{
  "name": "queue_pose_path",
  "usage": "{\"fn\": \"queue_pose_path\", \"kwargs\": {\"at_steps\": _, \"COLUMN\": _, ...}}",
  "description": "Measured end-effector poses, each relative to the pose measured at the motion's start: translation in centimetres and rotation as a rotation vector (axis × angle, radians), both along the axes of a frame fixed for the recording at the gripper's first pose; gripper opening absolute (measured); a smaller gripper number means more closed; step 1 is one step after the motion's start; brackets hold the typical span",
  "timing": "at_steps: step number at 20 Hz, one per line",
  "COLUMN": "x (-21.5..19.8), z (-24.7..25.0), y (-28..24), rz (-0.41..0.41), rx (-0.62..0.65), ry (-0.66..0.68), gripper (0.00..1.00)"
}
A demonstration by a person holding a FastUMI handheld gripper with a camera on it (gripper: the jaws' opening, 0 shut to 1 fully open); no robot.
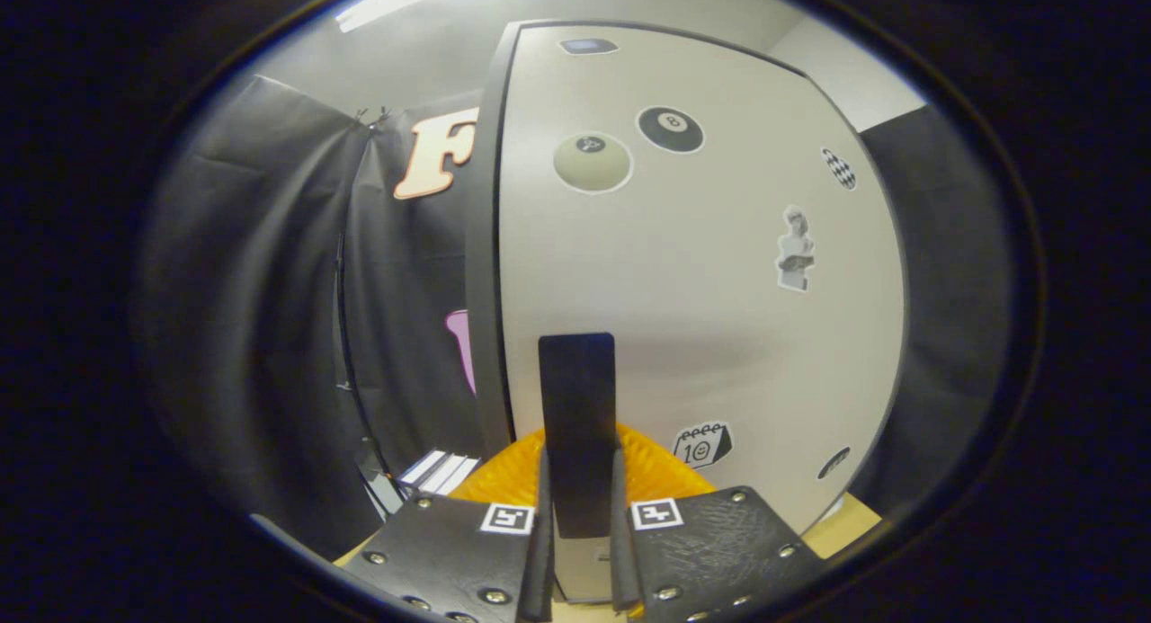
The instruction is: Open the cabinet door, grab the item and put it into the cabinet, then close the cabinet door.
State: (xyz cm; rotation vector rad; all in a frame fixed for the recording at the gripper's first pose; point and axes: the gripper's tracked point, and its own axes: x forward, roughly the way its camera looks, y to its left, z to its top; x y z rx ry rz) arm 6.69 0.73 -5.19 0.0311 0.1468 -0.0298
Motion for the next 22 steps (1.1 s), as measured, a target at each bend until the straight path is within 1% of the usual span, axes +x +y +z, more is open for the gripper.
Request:
{"fn": "queue_pose_path", "kwargs": {"at_steps": 2, "x": -0.8, "z": 0.1, "y": 0.0, "rz": -0.007, "rx": 0.011, "ry": 0.002, "gripper": 0.25}}
{"fn": "queue_pose_path", "kwargs": {"at_steps": 4, "x": -0.1, "z": -0.1, "y": 0.0, "rz": -0.010, "rx": 0.030, "ry": 0.004, "gripper": 0.11}}
{"fn": "queue_pose_path", "kwargs": {"at_steps": 6, "x": -0.4, "z": -0.1, "y": 0.0, "rz": -0.012, "rx": 0.020, "ry": 0.014, "gripper": 0.11}}
{"fn": "queue_pose_path", "kwargs": {"at_steps": 14, "x": -2.1, "z": 0.2, "y": -0.9, "rz": 0.037, "rx": 0.007, "ry": 0.051, "gripper": 0.11}}
{"fn": "queue_pose_path", "kwargs": {"at_steps": 22, "x": -5.7, "z": 1.0, "y": -3.0, "rz": -0.042, "rx": 0.021, "ry": 0.066, "gripper": 0.11}}
